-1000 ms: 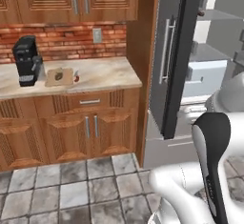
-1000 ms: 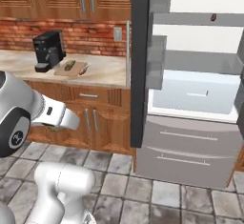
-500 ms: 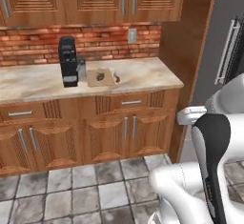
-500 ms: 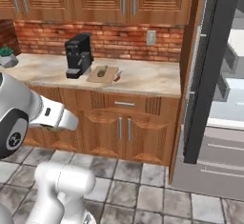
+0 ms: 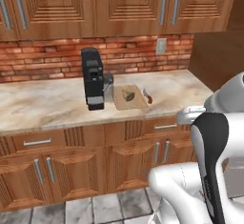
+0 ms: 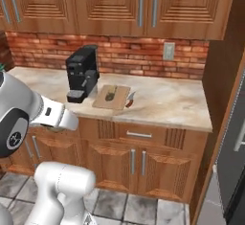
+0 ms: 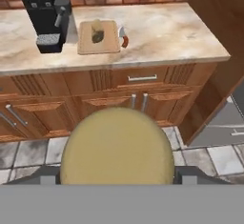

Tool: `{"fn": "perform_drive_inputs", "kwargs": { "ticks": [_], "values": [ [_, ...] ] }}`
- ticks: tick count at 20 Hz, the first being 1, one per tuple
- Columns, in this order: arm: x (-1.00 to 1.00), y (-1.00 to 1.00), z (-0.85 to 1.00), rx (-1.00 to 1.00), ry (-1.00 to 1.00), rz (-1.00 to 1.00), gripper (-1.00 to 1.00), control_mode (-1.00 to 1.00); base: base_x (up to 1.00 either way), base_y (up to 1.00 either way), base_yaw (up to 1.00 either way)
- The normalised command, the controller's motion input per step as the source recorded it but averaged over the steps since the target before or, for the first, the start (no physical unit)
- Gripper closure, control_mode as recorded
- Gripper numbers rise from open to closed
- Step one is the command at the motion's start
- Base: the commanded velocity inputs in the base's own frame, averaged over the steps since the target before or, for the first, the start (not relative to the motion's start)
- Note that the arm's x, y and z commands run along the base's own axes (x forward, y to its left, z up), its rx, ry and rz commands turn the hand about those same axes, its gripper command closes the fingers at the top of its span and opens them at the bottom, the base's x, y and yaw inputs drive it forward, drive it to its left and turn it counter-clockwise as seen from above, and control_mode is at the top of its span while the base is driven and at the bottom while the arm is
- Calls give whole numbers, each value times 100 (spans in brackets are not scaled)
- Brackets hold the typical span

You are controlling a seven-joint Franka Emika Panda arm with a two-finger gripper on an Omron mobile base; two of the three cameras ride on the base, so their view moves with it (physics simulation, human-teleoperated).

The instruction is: Retrieve the sausage and cheese from the fridge and place them on the cutting board on the counter.

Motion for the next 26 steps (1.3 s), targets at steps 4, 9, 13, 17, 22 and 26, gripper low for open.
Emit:
{"fn": "perform_drive_inputs", "kwargs": {
  "ticks": [4,9,13,17,22,26],
  "values": [
    [0,0,0,0,0,0,100,100,98,50,0],
    [0,0,0,0,0,0,100,100,65,31,0],
    [0,0,0,0,0,0,100,100,46,7,0],
    [32,0,-29,0,7,0,100,-100,0,0,0],
    [27,1,-51,0,9,4,100,-100,0,0,0],
    [57,0,-35,0,10,0,100,-100,0,0,0]
  ]
}}
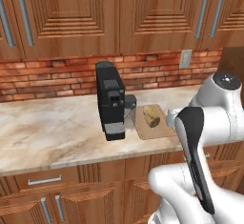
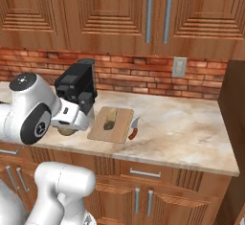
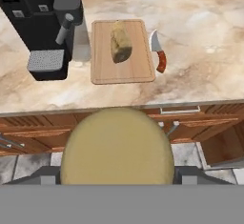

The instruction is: Retrieve the sausage and cheese from the fridge and place them on the cutting board on the counter.

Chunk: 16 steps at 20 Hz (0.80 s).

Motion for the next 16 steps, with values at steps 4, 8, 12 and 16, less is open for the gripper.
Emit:
{"fn": "perform_drive_inputs", "kwargs": {
  "ticks": [4,8,12,16],
  "values": [
    [72,0,-14,0,6,0,100,-100,0,0,0],
    [75,0,-13,0,9,1,100,-100,0,0,0],
    [57,0,-44,0,5,11,100,-100,0,0,0],
    [53,0,-48,0,9,19,100,-100,0,0,0]
  ]
}}
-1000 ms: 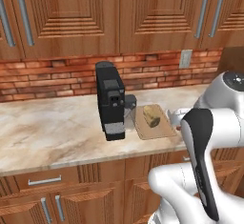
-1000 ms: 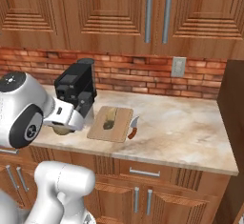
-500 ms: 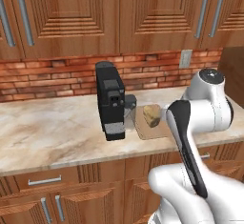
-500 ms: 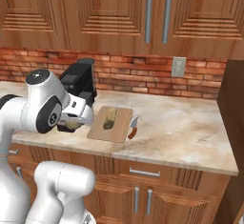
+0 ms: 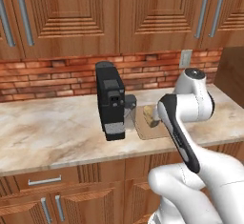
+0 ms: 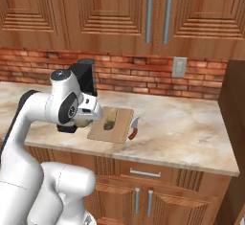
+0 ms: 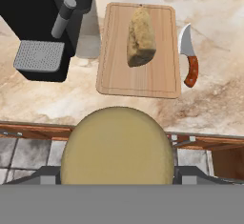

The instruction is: Retrieve the sausage and cheese from the fridge and place them on the cutting board on the counter.

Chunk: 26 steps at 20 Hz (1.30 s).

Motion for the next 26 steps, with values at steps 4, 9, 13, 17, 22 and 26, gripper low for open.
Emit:
{"fn": "perform_drive_inputs", "kwargs": {
  "ticks": [4,9,13,17,22,26],
  "values": [
    [49,4,-56,0,6,19,100,-100,0,0,0],
    [54,12,-37,0,14,7,100,-100,0,0,0],
    [65,12,-20,0,18,0,100,-100,0,0,0],
    [71,2,-20,0,15,0,100,-100,0,0,0],
    [61,0,-34,0,6,0,100,-100,0,0,0],
    [54,0,-41,0,0,0,100,-100,0,0,0]
  ]
}}
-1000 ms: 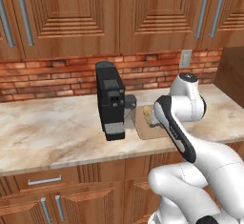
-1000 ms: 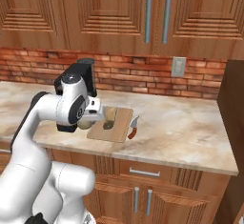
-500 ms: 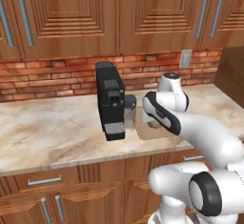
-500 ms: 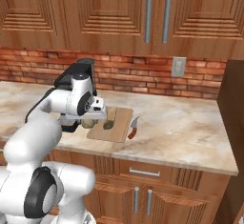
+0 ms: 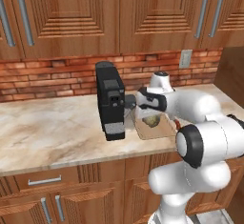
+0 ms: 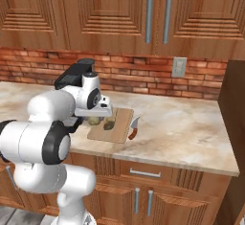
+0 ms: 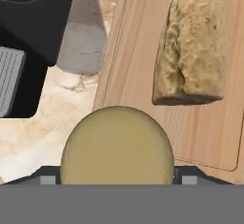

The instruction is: Retrieve the sausage and cheese from the fridge and place them on the cutting board on the counter.

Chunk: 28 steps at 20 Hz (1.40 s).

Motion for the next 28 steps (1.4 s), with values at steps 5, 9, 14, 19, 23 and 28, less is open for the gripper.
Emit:
{"fn": "perform_drive_inputs", "kwargs": {
  "ticks": [5,9,14,19,23,28],
  "values": [
    [52,0,-37,0,0,0,100,-100,0,0,0],
    [15,0,-35,0,1,0,100,-100,0,0,0],
    [0,0,-31,0,2,0,100,-100,0,0,0],
    [0,0,-27,0,3,0,100,-100,0,0,0],
    [4,0,-11,0,3,0,-100,-100,0,0,0],
    [4,-9,0,0,2,0,-100,-100,0,0,0]
  ]
}}
